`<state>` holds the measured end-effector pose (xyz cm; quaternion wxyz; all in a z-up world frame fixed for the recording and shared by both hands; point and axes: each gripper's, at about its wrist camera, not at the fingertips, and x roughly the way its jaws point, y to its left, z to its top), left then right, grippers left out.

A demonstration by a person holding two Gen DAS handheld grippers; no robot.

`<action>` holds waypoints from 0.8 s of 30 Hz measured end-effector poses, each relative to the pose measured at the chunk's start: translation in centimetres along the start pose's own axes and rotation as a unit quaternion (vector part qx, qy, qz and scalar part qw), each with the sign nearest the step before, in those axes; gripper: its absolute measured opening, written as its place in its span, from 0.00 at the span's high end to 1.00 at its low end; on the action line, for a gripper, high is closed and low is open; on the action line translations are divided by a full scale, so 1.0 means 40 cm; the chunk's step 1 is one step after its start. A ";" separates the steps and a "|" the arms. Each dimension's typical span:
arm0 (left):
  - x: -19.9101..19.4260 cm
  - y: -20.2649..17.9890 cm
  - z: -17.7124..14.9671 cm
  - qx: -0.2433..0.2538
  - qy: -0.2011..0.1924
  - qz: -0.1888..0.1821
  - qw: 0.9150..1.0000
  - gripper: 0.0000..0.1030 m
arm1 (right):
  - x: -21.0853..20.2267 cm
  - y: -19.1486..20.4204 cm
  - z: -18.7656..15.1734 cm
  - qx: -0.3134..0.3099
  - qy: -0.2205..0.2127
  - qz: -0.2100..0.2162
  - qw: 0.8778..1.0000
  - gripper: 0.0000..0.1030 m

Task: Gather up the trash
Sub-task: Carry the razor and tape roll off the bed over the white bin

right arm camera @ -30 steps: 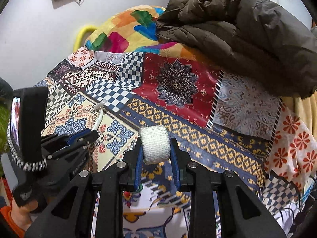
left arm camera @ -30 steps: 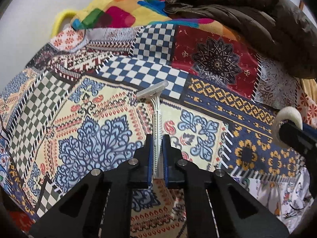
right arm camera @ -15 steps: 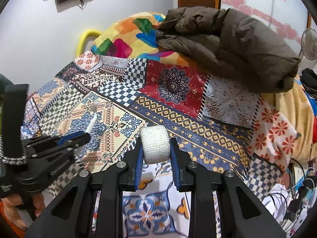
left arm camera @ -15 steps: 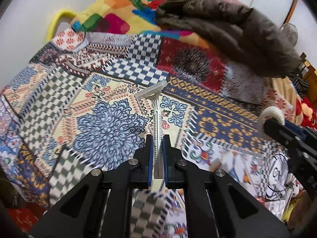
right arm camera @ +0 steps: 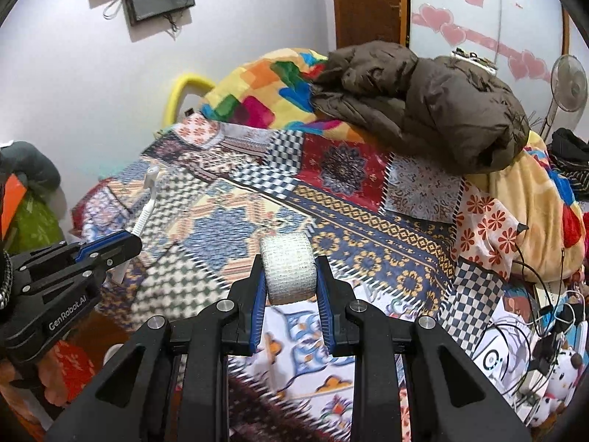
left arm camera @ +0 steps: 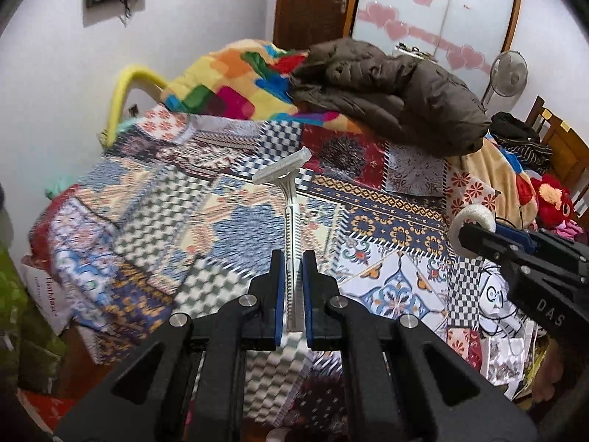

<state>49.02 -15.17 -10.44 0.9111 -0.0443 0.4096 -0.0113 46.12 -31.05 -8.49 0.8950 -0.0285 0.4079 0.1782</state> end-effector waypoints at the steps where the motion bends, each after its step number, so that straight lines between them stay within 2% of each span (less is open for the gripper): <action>1: -0.025 0.009 -0.013 -0.001 -0.004 0.002 1.000 0.93 | -0.011 0.009 -0.004 -0.001 -0.003 0.002 1.000 0.78; 11: -0.219 0.120 -0.161 -0.021 -0.027 0.018 0.999 0.93 | -0.085 0.181 -0.085 -0.009 0.005 0.042 0.999 0.78; 15: -0.280 0.182 -0.220 -0.036 -0.031 0.024 0.999 0.93 | -0.099 0.275 -0.124 -0.033 0.012 0.059 0.998 0.78; 24: -0.396 0.366 -0.349 -0.071 -0.040 0.069 0.994 0.93 | -0.099 0.478 -0.201 -0.077 0.032 0.098 0.992 0.78</action>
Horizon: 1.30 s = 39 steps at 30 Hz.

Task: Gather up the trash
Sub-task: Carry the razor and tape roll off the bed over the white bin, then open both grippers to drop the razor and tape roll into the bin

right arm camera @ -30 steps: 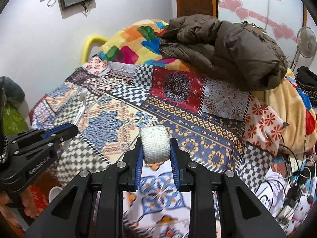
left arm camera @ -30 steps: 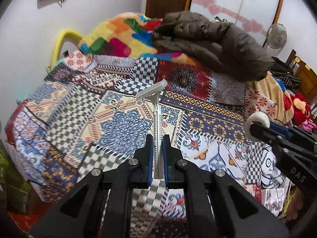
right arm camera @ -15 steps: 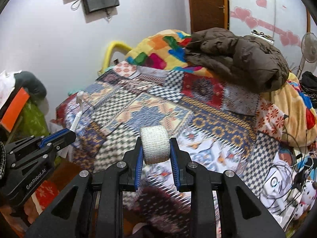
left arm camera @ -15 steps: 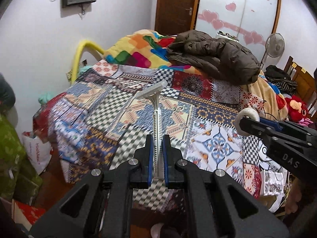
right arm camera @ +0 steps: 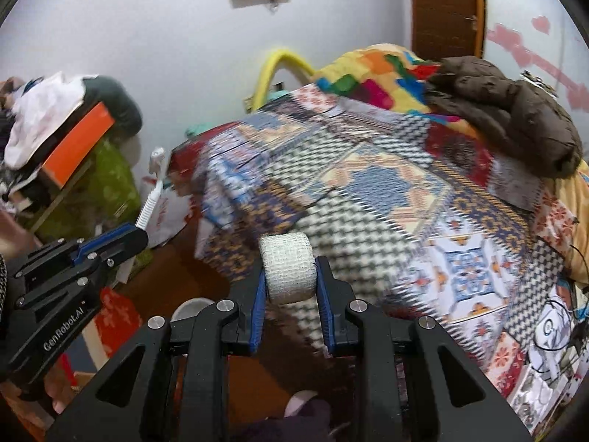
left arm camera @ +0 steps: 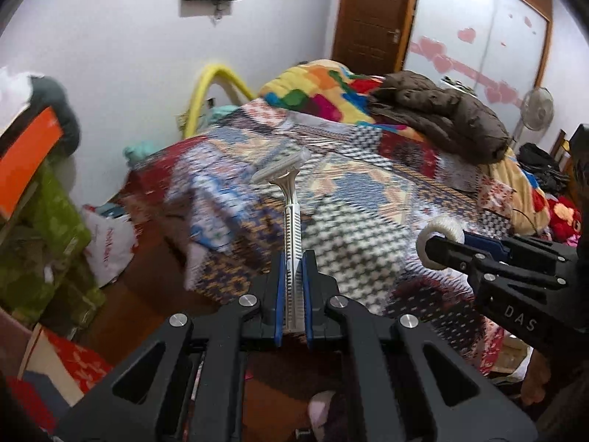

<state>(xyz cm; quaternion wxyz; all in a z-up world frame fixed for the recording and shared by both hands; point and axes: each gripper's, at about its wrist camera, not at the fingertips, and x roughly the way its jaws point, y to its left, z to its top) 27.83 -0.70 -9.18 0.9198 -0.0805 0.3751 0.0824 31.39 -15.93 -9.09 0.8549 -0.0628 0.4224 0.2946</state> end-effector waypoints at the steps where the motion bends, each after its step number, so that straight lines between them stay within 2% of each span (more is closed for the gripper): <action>1: -0.012 0.034 -0.014 -0.007 -0.001 0.008 1.000 0.93 | 0.009 0.025 -0.003 -0.006 0.003 0.004 1.000 0.78; 10: -0.041 0.280 -0.139 -0.069 0.027 0.055 0.996 0.93 | 0.090 0.237 -0.031 -0.067 0.035 0.042 0.996 0.78; 19: 0.000 0.436 -0.265 -0.100 0.085 0.084 0.988 0.93 | 0.196 0.401 -0.078 -0.117 0.080 0.071 0.987 0.78; 27: 0.093 0.521 -0.383 -0.136 0.151 0.080 0.976 0.93 | 0.326 0.500 -0.143 -0.146 0.138 0.080 0.976 0.78; 39: 0.240 0.591 -0.504 -0.180 0.241 0.052 0.952 0.93 | 0.511 0.556 -0.198 -0.148 0.221 0.080 0.961 0.78</action>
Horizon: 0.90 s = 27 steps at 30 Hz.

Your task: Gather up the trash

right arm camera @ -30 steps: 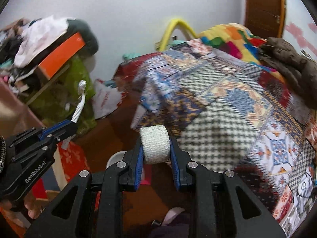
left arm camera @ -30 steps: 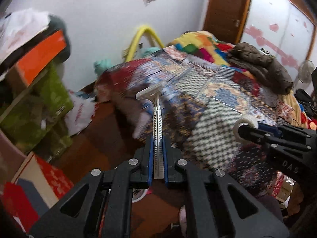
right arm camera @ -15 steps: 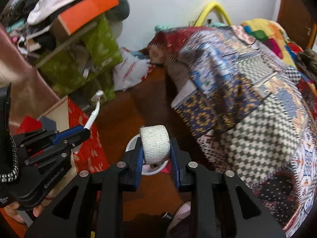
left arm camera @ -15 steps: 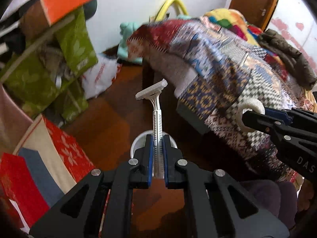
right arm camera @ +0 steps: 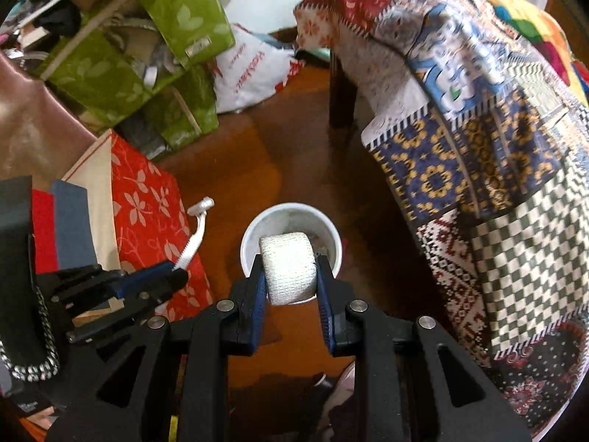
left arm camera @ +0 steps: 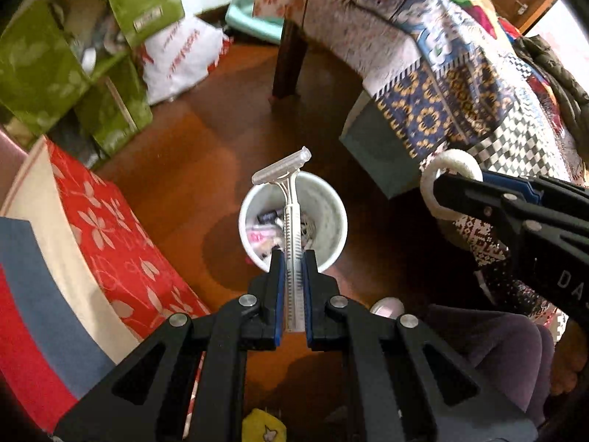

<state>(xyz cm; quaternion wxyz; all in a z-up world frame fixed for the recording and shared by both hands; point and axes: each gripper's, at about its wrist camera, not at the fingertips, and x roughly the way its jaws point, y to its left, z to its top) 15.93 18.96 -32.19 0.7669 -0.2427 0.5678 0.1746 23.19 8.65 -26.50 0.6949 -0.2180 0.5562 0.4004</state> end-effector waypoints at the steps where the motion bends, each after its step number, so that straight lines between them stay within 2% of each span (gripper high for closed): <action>1: 0.015 0.004 0.003 -0.002 0.007 -0.001 1.000 0.93 | 0.012 -0.001 0.005 0.000 0.006 0.000 1.000 0.78; 4: 0.046 0.005 0.017 -0.007 0.021 -0.004 1.000 0.93 | 0.045 0.000 0.023 0.000 0.020 -0.001 1.000 0.77; 9: 0.064 -0.005 0.057 -0.016 0.024 -0.024 0.999 0.92 | 0.059 -0.010 0.051 0.008 0.026 0.018 0.999 0.75; 10: 0.067 -0.010 0.065 -0.014 0.025 -0.023 0.999 0.88 | 0.063 -0.013 0.055 0.009 0.030 0.018 0.999 0.74; 12: 0.071 -0.013 0.075 -0.009 0.025 -0.009 1.000 0.70 | 0.067 -0.016 0.058 0.008 0.033 0.010 0.999 0.71; 13: 0.068 -0.014 0.075 -0.008 0.020 -0.001 1.000 0.68 | 0.068 -0.016 0.058 0.004 0.034 0.006 0.999 0.70; 15: 0.063 -0.010 0.077 -0.009 0.020 -0.003 1.000 0.68 | 0.067 -0.015 0.053 -0.009 0.036 -0.004 0.999 0.66; 21: 0.015 0.005 0.068 -0.015 0.006 0.001 1.000 0.68 | 0.028 -0.036 0.023 -0.003 0.023 0.003 1.000 0.65; 27: -0.117 -0.028 0.057 0.011 -0.049 0.010 0.999 0.68 | -0.079 -0.056 -0.005 0.012 -0.020 0.002 1.000 0.65</action>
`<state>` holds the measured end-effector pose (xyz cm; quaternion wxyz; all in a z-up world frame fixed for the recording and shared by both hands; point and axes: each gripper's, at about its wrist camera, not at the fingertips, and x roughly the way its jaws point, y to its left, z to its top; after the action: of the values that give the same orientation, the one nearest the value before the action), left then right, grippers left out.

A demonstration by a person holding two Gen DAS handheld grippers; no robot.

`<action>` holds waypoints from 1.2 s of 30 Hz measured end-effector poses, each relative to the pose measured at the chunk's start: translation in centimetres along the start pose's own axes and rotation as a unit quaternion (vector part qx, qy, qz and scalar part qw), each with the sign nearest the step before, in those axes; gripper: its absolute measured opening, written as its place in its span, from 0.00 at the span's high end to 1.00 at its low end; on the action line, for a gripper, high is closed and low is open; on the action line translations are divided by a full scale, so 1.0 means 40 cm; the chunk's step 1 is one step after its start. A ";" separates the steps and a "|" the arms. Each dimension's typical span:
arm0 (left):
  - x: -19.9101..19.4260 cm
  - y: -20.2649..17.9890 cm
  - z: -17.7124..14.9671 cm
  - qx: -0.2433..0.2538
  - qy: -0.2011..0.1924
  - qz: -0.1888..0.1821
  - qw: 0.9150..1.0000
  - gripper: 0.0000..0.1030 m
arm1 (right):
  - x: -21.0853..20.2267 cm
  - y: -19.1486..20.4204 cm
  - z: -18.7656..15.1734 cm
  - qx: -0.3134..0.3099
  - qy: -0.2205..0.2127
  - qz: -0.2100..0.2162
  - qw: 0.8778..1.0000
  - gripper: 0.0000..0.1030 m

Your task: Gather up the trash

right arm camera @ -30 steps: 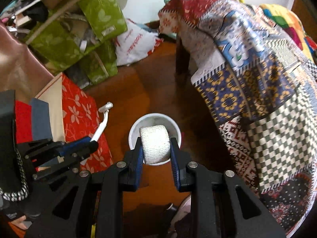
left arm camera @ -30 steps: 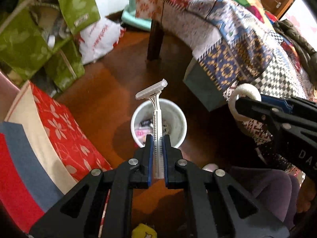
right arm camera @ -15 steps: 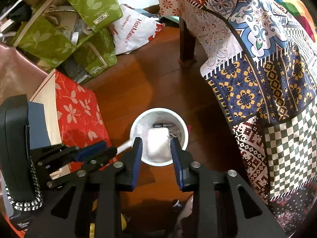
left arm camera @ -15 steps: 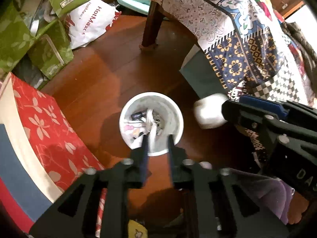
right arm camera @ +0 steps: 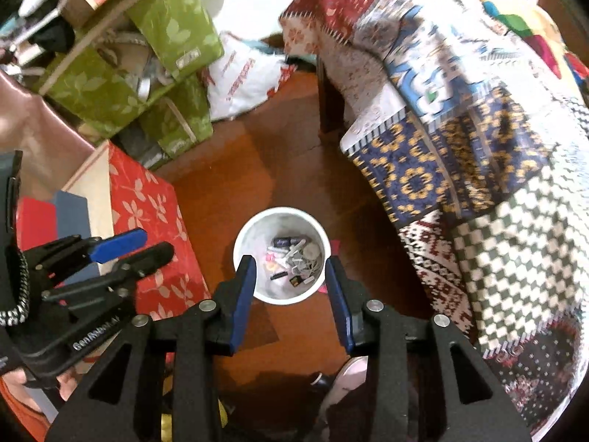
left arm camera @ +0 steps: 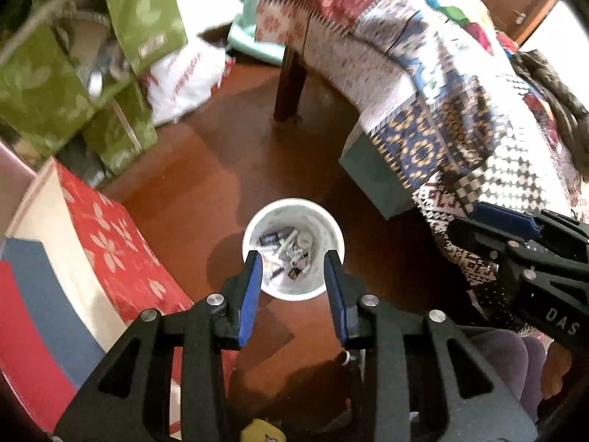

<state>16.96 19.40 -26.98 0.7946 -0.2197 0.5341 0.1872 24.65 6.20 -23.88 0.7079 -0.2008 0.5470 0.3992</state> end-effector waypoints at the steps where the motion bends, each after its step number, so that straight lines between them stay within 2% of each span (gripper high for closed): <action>1: -0.026 -0.009 0.001 0.008 -0.012 0.002 1.000 0.68 | -0.026 -0.003 -0.006 0.001 -0.010 -0.003 1.000 0.65; 6: -0.164 -0.061 0.002 0.035 -0.069 -0.010 0.997 0.68 | -0.165 -0.017 -0.047 0.009 -0.068 -0.027 0.997 0.65; 11: -0.333 -0.141 -0.012 0.066 -0.146 -0.038 0.986 0.68 | -0.345 -0.019 -0.114 0.018 -0.152 -0.056 0.987 0.65; 16: -0.504 -0.223 -0.056 0.106 -0.229 -0.073 0.965 0.68 | -0.520 -0.011 -0.203 0.036 -0.232 -0.097 0.967 0.65; 22: -0.672 -0.297 -0.131 0.143 -0.300 -0.131 0.934 0.68 | -0.696 0.005 -0.320 0.077 -0.325 -0.129 0.934 0.65; 25: -0.733 -0.318 -0.180 0.165 -0.327 -0.151 0.918 0.68 | -0.759 0.023 -0.375 0.096 -0.365 -0.143 0.915 0.65; 27: -0.764 -0.327 -0.210 0.178 -0.344 -0.148 0.910 0.68 | -0.797 0.040 -0.413 0.107 -0.389 -0.153 0.902 0.65; 30: -0.796 -0.325 -0.250 0.189 -0.359 -0.157 0.901 0.68 | -0.828 0.065 -0.457 0.121 -0.413 -0.171 0.887 0.65; 32: -0.816 -0.318 -0.279 0.194 -0.366 -0.166 0.895 0.68 | -0.839 0.075 -0.482 0.126 -0.419 -0.180 0.881 0.65; 34: -0.831 -0.314 -0.307 0.202 -0.374 -0.166 0.890 0.59 | -0.844 0.089 -0.500 0.130 -0.421 -0.188 0.878 0.65; 35: -0.836 -0.311 -0.317 0.204 -0.379 -0.164 0.888 0.47 | -0.846 0.095 -0.509 0.133 -0.422 -0.191 0.876 0.64; 36: -0.841 -0.309 -0.328 0.205 -0.384 -0.162 0.886 0.37 | -0.846 0.101 -0.516 0.137 -0.423 -0.193 0.875 0.55</action>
<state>1.42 -0.21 1.82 0.9842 -0.0464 0.1704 0.0126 6.02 -17.94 1.75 0.9552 -0.0154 0.1952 0.2220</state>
